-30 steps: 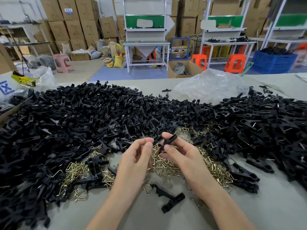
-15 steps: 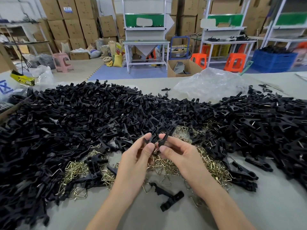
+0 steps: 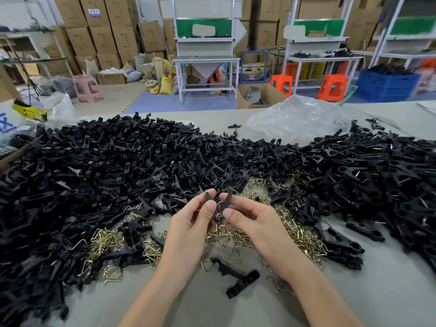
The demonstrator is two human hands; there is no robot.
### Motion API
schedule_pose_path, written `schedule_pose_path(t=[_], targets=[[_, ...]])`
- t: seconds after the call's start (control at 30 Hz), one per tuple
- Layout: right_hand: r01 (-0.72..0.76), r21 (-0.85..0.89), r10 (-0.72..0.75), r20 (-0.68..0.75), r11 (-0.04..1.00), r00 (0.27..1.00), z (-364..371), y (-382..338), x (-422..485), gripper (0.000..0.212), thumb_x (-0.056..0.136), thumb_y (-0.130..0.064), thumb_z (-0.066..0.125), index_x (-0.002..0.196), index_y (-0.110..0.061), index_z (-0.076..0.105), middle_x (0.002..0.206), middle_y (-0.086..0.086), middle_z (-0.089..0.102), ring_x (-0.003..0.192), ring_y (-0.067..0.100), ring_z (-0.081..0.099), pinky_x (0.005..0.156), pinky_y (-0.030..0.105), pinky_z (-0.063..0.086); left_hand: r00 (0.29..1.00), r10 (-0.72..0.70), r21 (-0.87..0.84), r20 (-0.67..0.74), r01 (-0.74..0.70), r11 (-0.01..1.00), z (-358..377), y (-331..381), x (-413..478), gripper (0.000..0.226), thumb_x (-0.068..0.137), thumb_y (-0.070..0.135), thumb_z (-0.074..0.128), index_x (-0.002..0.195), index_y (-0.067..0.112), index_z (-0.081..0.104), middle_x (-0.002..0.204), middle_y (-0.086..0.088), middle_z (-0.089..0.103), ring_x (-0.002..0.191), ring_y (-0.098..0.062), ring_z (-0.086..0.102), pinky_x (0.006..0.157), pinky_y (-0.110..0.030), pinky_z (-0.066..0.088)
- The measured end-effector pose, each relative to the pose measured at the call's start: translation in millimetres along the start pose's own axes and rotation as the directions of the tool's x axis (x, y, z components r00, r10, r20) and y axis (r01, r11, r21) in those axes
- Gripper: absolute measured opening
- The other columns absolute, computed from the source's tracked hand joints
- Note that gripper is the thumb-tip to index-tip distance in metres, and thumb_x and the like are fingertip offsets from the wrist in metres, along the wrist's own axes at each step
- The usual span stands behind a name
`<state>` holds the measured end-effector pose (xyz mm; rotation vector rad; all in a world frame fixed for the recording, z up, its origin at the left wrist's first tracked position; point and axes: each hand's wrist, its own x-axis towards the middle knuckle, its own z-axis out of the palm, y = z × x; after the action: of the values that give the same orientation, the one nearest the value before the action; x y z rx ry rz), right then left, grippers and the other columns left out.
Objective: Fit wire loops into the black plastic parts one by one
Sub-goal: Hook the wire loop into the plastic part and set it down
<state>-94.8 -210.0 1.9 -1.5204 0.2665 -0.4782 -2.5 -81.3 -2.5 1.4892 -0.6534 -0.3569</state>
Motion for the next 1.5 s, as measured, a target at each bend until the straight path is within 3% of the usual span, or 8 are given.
schedule_pose_path(t=[0.37, 0.57, 0.87, 1.0, 1.17, 1.3, 1.4, 1.5], targets=[[-0.039, 0.019, 0.039, 0.028, 0.999, 0.999, 0, 4, 1, 0.029, 0.094, -0.007, 0.068, 0.119, -0.021, 0.073, 0.108, -0.003, 0.078, 0.096, 0.014, 0.073, 0.083, 0.023, 0.057, 0.999, -0.026, -0.059, -0.043, 0.023, 0.998, -1, -3, 2, 0.029, 0.087, 0.037, 0.062, 0.114, 0.032, 0.070, 0.106, 0.011, 0.076, 0.089, -0.001, 0.070, 0.074, -0.014, 0.052], [-0.042, 0.064, 0.040, 0.030, 0.997, 0.999, 0, 6, 1, 0.028, 0.095, -0.009, 0.068, 0.118, -0.022, 0.073, 0.110, 0.001, 0.077, 0.103, 0.022, 0.073, 0.089, 0.029, 0.058, 0.997, -0.042, -0.133, -0.064, 0.033, 0.991, 0, -2, 1, 0.027, 0.085, 0.040, 0.063, 0.110, 0.034, 0.072, 0.100, 0.002, 0.076, 0.073, -0.009, 0.066, 0.066, -0.019, 0.054], [0.013, -0.048, -0.012, 0.015, 0.999, 1.000, 2, 5, 0, 0.030, 0.094, -0.008, 0.069, 0.120, -0.022, 0.073, 0.107, 0.006, 0.077, 0.100, 0.032, 0.070, 0.094, 0.038, 0.058, 0.996, -0.043, -0.121, -0.075, 0.034, 0.992, 2, 1, 1, 0.019, 0.090, 0.027, 0.067, 0.106, 0.018, 0.067, 0.095, 0.005, 0.078, 0.078, -0.002, 0.068, 0.067, -0.015, 0.052], [0.047, -0.051, -0.046, 0.010, 0.998, 0.999, 5, 6, -1, 0.032, 0.092, -0.003, 0.070, 0.116, -0.024, 0.074, 0.107, -0.001, 0.077, 0.099, 0.010, 0.073, 0.087, 0.023, 0.056, 0.992, -0.037, -0.075, -0.120, 0.028, 0.997, 2, -1, -1, 0.008, 0.094, 0.022, 0.067, 0.097, 0.016, 0.071, 0.088, 0.000, 0.077, 0.072, -0.006, 0.066, 0.065, -0.016, 0.053], [0.081, -0.047, -0.083, -0.023, 0.996, 0.996, 3, 3, -1, 0.033, 0.091, -0.003, 0.071, 0.111, -0.028, 0.076, 0.108, -0.007, 0.077, 0.104, 0.007, 0.071, 0.088, 0.014, 0.052, 0.998, -0.006, -0.022, -0.059, 0.005, 1.000, 4, -2, -4, 0.021, 0.099, 0.015, 0.062, 0.105, 0.031, 0.074, 0.093, 0.002, 0.076, 0.088, -0.011, 0.071, 0.066, -0.018, 0.056], [0.072, -0.124, -0.079, -0.052, 0.990, 0.996, 3, 6, 0, 0.027, 0.092, -0.012, 0.072, 0.108, -0.034, 0.074, 0.109, -0.008, 0.076, 0.105, 0.006, 0.070, 0.092, 0.019, 0.053, 0.997, 0.066, 0.082, 0.041, -0.069, 0.994, 7, 2, -8, 0.030, 0.103, 0.014, 0.053, 0.111, 0.038, 0.070, 0.106, 0.012, 0.075, 0.098, -0.007, 0.070, 0.083, -0.022, 0.055], [0.097, -0.150, -0.113, -0.101, 0.984, 0.988, 2, 7, 0, 0.021, 0.097, -0.020, 0.067, 0.113, -0.032, 0.070, 0.102, -0.014, 0.077, 0.096, 0.002, 0.071, 0.085, 0.014, 0.052, 0.990, 0.142, 0.255, 0.002, -0.138, 0.957, 3, -1, -7, 0.029, 0.103, 0.019, 0.049, 0.115, 0.043, 0.060, 0.101, 0.018, 0.073, 0.077, -0.008, 0.066, 0.066, -0.016, 0.052], [0.126, -0.166, -0.159, -0.203, 0.978, 0.966, -6, 7, 1, 0.015, 0.100, -0.027, 0.060, 0.110, -0.024, 0.070, 0.097, -0.013, 0.076, 0.088, 0.005, 0.072, 0.079, 0.015, 0.055, 0.958, 0.237, 0.685, 0.163, -0.283, 0.671, -2, -8, -6, 0.033, 0.099, 0.040, 0.045, 0.130, 0.036, 0.053, 0.118, 0.025, 0.060, 0.108, 0.005, 0.053, 0.097, -0.025, 0.047]])
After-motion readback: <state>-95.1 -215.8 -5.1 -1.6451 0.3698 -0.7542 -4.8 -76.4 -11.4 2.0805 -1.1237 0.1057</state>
